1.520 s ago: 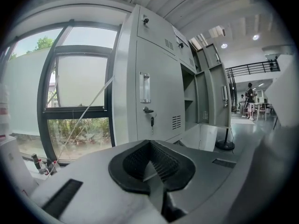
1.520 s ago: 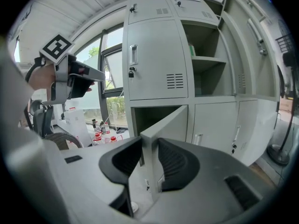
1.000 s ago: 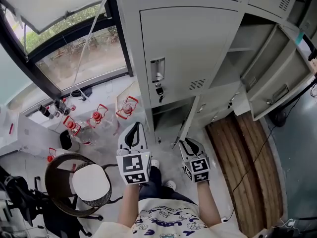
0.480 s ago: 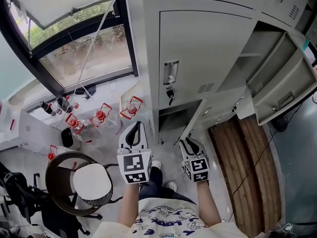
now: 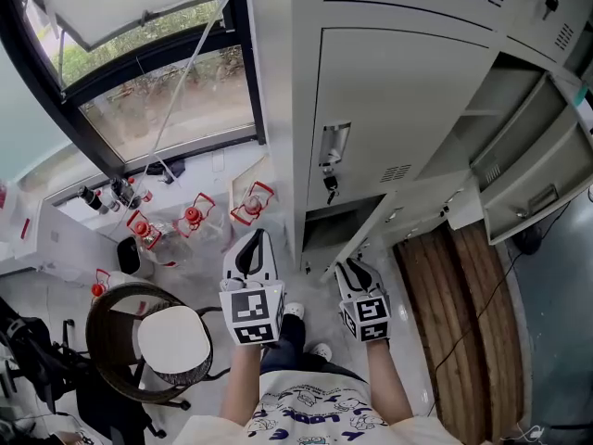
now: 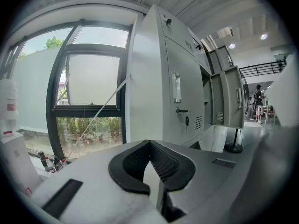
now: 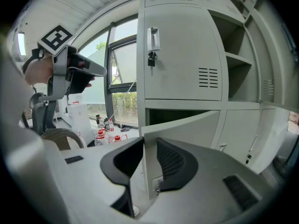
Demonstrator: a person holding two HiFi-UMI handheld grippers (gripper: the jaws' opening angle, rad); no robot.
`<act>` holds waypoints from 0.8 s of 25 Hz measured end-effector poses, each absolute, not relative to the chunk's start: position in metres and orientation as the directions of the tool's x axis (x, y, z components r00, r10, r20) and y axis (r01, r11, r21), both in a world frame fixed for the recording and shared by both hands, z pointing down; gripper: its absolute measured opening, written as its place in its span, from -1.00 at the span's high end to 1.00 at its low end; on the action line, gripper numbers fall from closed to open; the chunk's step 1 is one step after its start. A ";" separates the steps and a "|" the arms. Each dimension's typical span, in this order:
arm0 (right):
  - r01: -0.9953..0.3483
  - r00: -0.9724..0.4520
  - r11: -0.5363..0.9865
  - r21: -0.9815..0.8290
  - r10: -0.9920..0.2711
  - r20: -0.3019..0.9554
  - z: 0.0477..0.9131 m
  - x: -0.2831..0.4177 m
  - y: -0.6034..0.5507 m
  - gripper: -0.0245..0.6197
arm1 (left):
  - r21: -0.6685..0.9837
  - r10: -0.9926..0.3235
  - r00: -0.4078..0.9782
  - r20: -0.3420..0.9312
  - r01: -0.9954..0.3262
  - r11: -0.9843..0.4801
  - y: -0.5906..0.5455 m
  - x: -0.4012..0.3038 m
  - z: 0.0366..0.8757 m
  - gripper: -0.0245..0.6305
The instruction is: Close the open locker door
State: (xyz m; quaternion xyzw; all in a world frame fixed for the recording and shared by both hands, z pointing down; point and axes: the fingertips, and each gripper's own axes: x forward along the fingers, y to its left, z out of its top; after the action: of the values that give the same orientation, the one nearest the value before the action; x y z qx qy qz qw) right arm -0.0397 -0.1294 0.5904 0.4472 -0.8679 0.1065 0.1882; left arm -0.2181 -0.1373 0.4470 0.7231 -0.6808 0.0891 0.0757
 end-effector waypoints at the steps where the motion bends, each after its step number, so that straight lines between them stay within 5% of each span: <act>1: -0.816 -0.530 0.578 -0.016 -0.736 0.422 0.590 -0.041 -0.131 0.66 | -0.011 -0.971 0.055 0.232 -0.998 -0.059 -0.138 -0.220 0.447 0.92; 20: -0.813 -0.537 0.582 -0.031 -0.727 0.427 0.590 -0.074 -0.157 0.67 | -0.005 -0.968 0.008 0.252 -1.000 -0.009 -0.147 -0.254 0.448 0.92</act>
State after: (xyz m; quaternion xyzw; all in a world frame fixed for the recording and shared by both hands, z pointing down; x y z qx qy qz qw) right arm -0.0740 -0.1565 0.5899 0.4429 -0.8693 0.1135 0.1878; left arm -0.2536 -0.1473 0.4479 0.7044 -0.6984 0.0920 0.0874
